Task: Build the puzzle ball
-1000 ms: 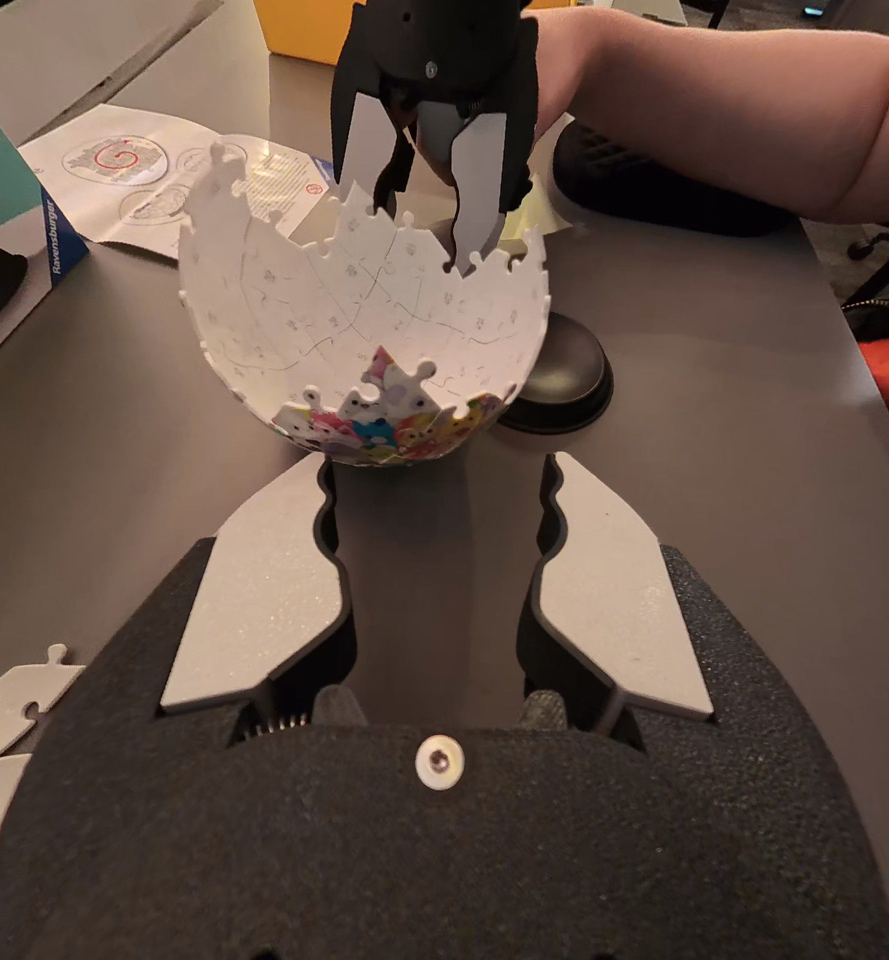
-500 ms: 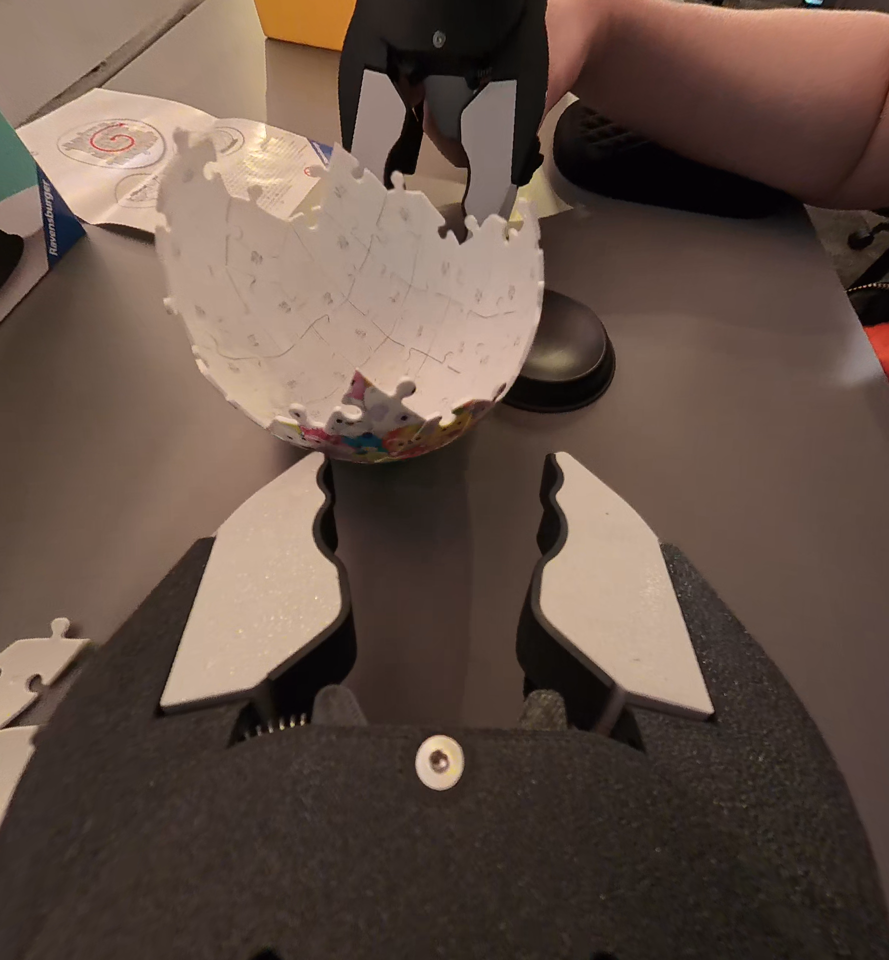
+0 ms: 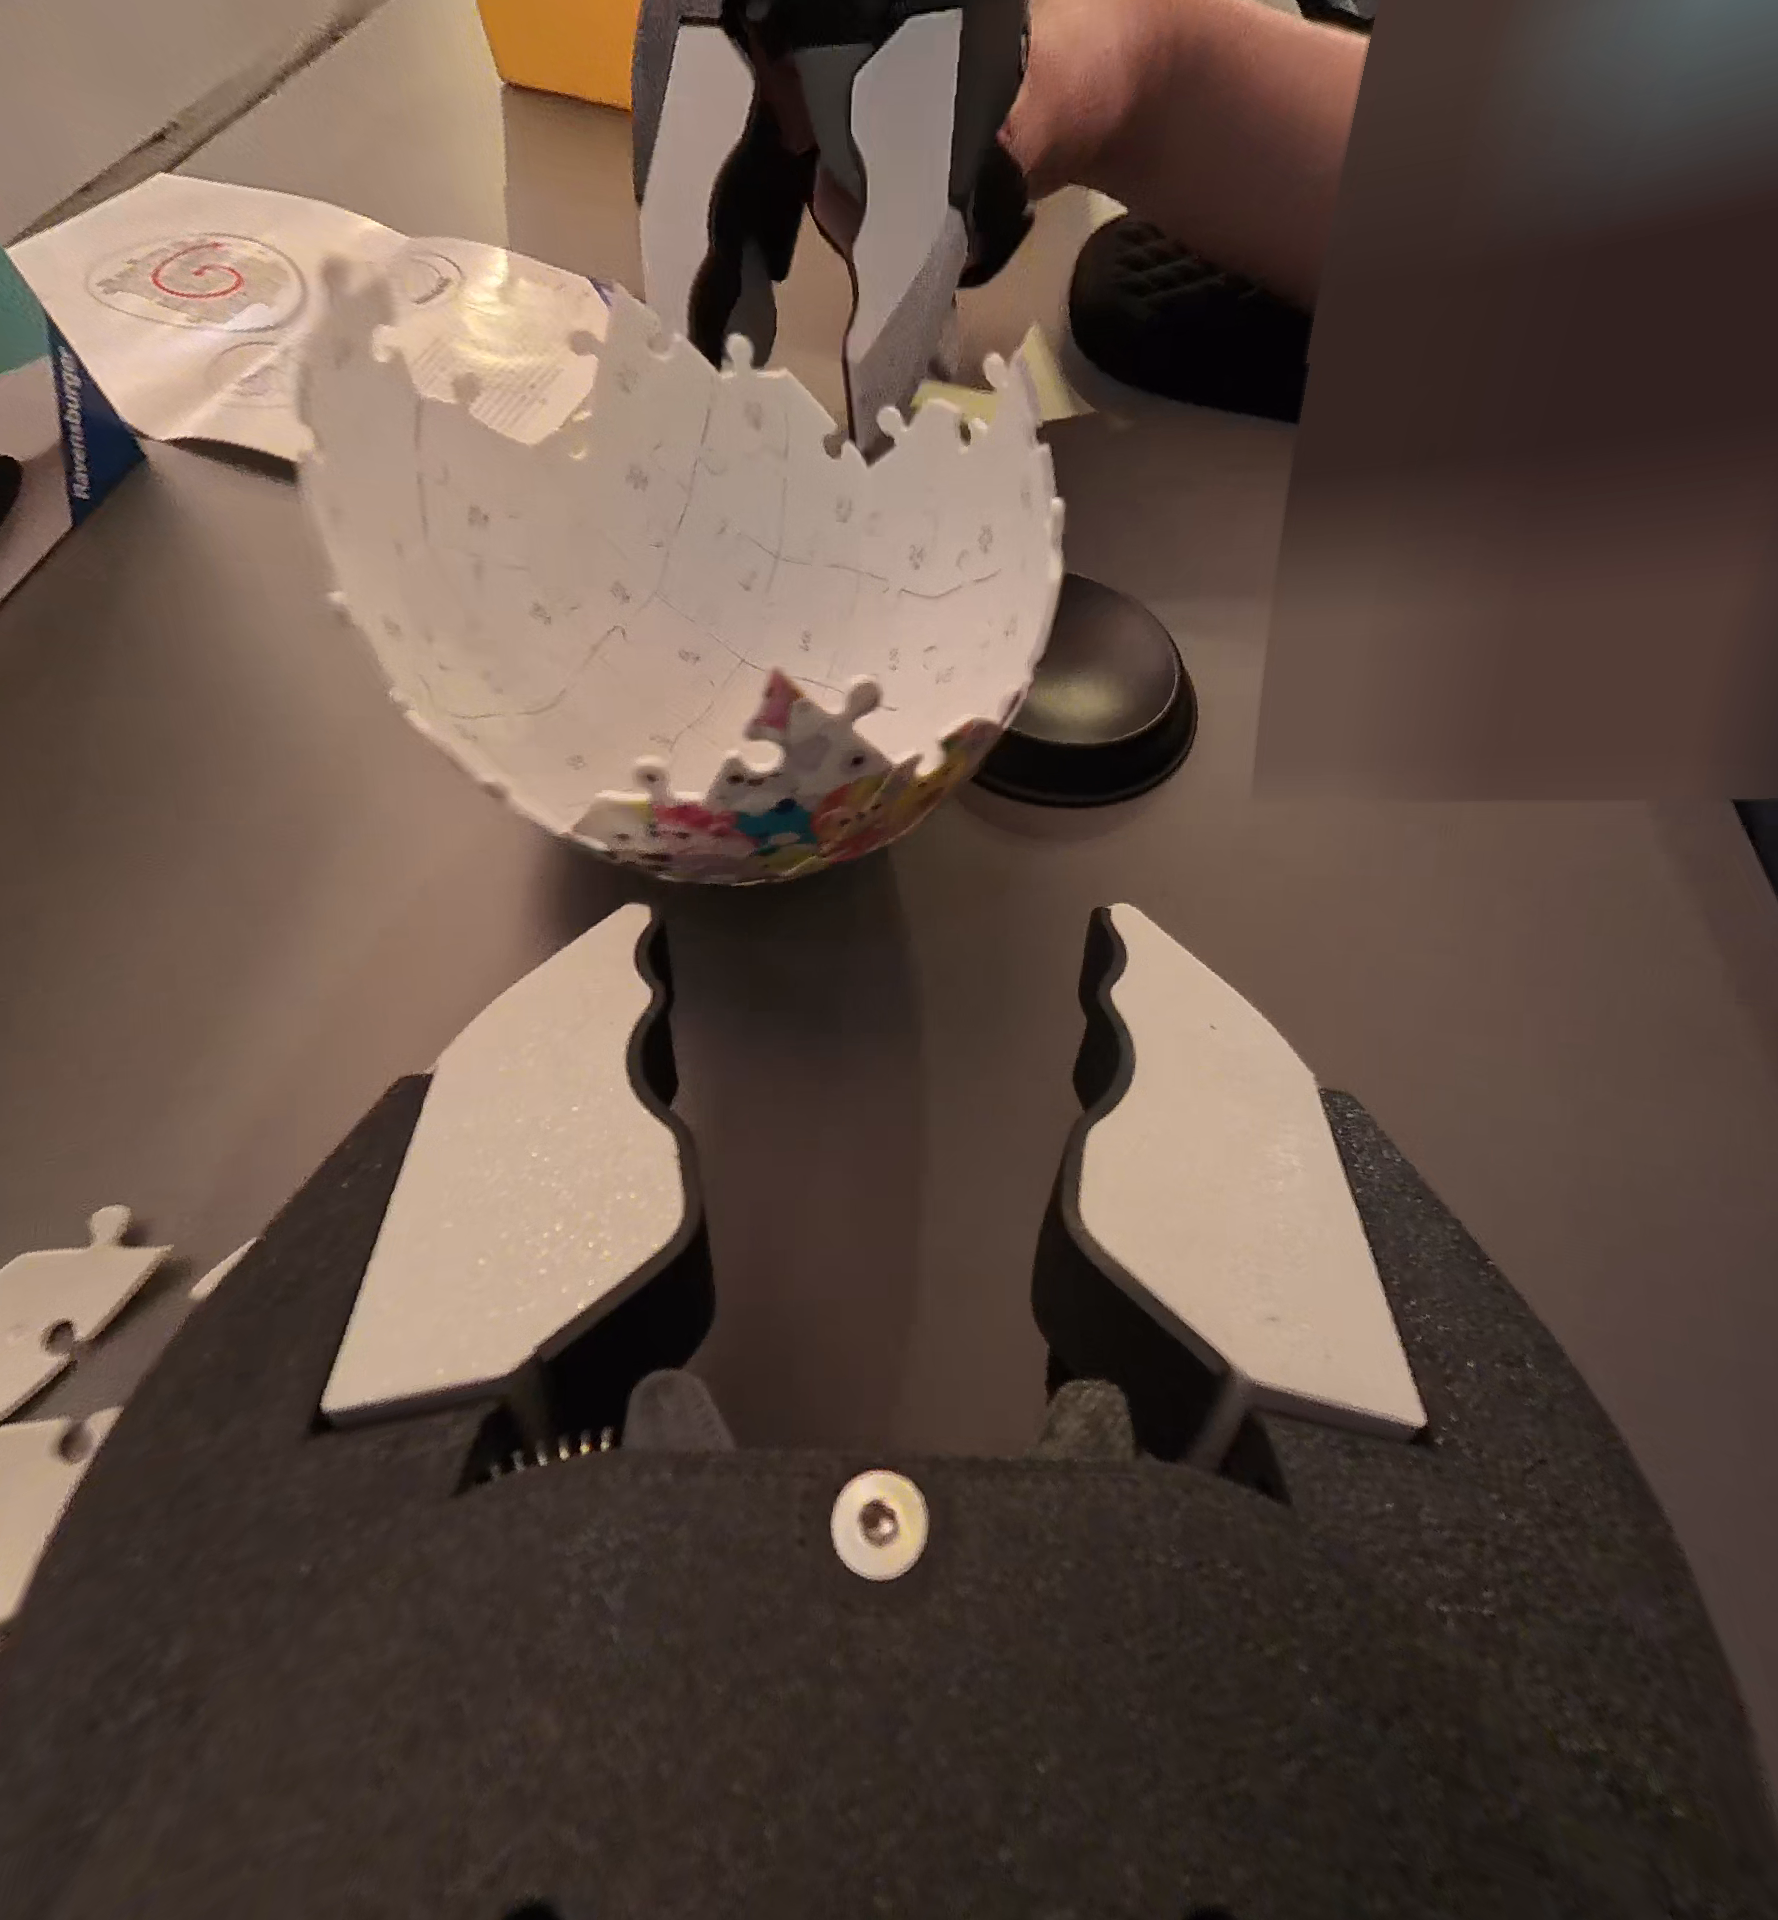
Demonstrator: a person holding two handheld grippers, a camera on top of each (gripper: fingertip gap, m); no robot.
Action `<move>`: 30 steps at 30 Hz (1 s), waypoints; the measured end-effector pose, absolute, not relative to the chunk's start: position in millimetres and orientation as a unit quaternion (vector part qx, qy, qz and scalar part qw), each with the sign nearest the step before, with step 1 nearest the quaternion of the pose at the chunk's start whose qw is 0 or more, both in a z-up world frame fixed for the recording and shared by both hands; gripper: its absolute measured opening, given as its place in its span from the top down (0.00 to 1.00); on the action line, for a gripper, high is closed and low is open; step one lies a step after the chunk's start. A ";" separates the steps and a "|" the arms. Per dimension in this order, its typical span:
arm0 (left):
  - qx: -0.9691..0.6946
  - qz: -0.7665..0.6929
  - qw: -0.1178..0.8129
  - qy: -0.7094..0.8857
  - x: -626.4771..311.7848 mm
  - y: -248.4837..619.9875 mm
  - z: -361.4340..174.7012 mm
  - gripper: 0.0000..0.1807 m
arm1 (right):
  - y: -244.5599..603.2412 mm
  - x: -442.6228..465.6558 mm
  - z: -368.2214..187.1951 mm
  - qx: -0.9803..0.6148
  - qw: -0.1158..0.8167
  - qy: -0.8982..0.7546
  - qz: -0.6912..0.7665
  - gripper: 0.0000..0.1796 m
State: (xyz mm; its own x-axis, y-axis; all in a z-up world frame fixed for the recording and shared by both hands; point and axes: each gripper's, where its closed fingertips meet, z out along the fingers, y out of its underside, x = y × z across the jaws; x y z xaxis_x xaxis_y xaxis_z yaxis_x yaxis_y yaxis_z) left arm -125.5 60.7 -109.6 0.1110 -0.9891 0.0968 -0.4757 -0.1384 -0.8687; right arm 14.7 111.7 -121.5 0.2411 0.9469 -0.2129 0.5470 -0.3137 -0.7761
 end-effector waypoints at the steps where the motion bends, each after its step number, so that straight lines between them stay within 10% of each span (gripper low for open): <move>1: -0.660 -0.372 0.353 0.550 -128.4 62.8 -105.8 0.58 | 117.2 15.3 -114.7 -0.732 0.307 -0.496 0.352 0.74; 8: -0.673 -0.450 0.384 0.443 -139.2 92.0 -74.6 0.58 | 151.6 9.7 -47.2 -0.700 0.428 -0.396 0.412 0.78; 30: -0.674 -0.507 0.314 0.436 -108.5 82.2 -91.2 0.65 | 168.5 -51.7 -98.0 -0.754 0.165 -0.591 0.235 0.84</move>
